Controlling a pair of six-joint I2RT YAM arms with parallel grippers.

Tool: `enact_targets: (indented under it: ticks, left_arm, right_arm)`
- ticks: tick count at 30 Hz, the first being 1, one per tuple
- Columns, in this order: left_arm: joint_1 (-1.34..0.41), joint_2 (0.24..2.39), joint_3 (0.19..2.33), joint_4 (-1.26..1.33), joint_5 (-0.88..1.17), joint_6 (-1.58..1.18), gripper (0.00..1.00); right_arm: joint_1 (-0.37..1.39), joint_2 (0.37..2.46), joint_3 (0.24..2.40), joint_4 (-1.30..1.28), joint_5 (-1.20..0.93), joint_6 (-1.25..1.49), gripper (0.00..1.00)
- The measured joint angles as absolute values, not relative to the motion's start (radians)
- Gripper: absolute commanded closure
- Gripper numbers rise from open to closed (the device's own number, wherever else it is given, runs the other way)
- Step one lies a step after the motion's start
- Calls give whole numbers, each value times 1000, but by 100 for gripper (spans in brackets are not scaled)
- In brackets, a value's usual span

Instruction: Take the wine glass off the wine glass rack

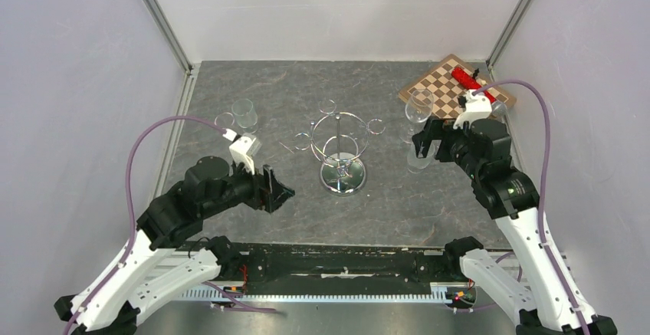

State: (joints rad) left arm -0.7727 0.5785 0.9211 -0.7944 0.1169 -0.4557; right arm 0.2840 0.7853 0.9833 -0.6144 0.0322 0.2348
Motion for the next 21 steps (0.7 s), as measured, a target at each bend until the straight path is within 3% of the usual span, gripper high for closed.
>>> enact_targets:
  ticks: [8, 21]
  left_arm:
    - [-773, 660, 1015, -865, -125, -473, 23]
    - [-773, 609, 1057, -888, -284, -486, 23]
  right_arm:
    - [284, 746, 977, -611, 70, 268, 2]
    - [284, 614, 905, -561, 70, 250, 2]
